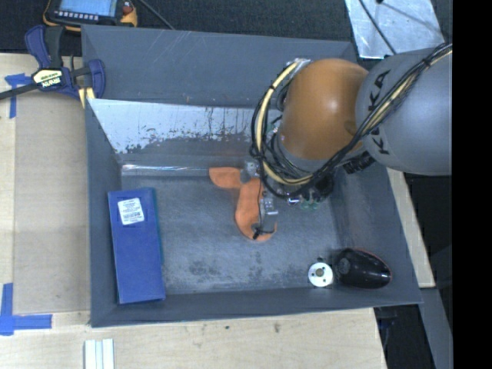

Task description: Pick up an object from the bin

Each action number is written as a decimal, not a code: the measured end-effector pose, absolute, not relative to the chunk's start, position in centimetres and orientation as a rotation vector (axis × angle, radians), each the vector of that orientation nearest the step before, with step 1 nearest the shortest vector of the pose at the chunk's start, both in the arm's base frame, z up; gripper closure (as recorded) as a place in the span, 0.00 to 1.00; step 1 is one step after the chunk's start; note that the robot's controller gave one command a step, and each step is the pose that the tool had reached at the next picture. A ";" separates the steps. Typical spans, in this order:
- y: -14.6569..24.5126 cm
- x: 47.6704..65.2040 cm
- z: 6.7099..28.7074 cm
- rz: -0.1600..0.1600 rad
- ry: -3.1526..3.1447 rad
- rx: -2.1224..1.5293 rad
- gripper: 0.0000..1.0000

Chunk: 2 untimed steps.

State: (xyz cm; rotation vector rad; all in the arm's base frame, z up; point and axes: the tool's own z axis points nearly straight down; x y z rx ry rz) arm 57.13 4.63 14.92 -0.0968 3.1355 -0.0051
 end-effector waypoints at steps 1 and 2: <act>5.3 57.3 14.0 0.004 3.139 -0.068 0.00; 3.9 59.1 10.8 0.000 3.132 -0.005 0.00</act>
Offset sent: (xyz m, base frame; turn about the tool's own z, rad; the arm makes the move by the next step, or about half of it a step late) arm 0.0285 -0.0145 -0.0723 0.0840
